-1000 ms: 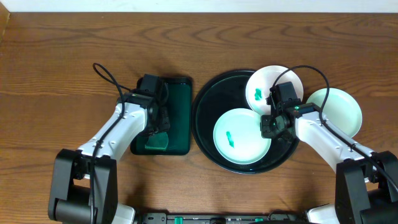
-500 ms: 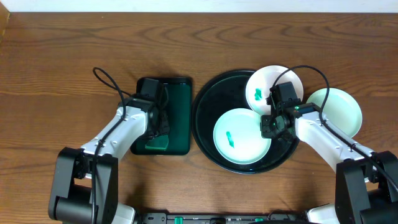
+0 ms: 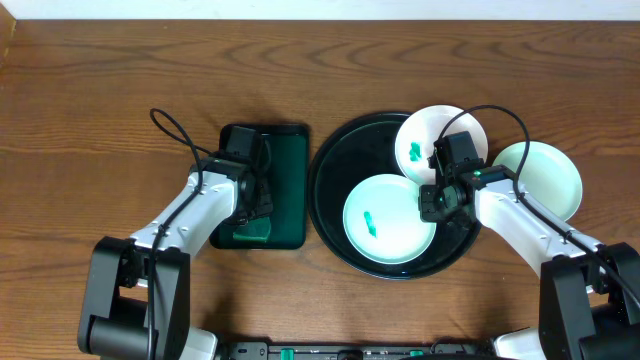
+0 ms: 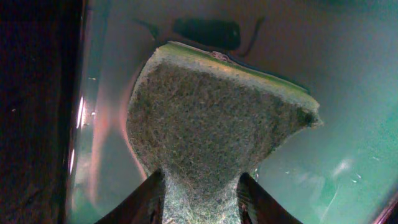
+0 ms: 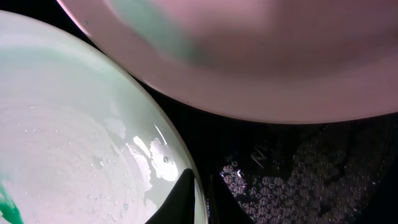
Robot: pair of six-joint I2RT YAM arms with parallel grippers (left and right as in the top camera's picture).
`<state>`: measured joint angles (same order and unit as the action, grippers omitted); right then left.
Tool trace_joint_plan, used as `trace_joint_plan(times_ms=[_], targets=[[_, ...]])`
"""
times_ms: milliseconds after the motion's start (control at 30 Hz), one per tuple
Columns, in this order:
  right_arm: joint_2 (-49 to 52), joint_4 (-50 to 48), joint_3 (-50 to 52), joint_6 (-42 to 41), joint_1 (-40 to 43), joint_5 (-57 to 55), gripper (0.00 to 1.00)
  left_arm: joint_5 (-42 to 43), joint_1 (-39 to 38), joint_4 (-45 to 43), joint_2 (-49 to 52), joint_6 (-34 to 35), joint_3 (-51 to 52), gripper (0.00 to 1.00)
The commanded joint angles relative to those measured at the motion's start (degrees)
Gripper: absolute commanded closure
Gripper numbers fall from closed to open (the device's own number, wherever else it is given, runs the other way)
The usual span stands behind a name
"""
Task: Clean dirty plates on tray and stack at the side
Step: 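Close the left gripper on the green sponge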
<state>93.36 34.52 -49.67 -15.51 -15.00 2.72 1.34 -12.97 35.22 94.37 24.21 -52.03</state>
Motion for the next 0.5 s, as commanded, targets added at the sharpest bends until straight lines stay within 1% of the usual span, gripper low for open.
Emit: trace_joint_plan(times_ms=[0,200,333,367,467], targets=[[0.26,-0.04,-0.11,-0.74,0.33,-0.9,0.93,-0.33,-0.13,0.04,1.01,0.35,1.92,0.69],[0.26,-0.04,-0.11,-0.74,0.33,-0.92,0.93,-0.33,-0.13,-0.09,1.01,0.33,2.21,0.92],[0.26,-0.04,-0.11,-0.74,0.33,-0.92,0.92,-0.33,-0.13,-0.2,0.96,-0.17,2.12,0.93],[0.26,-0.04,-0.11,-0.74,0.33,-0.92,0.91,-0.33,-0.13,-0.11,0.81,-0.72,1.88,0.93],[0.26,-0.04,-0.11,-0.74,0.33,-0.92,0.9,-0.33,-0.13,1.2,-0.42,-1.73,0.42,0.93]])
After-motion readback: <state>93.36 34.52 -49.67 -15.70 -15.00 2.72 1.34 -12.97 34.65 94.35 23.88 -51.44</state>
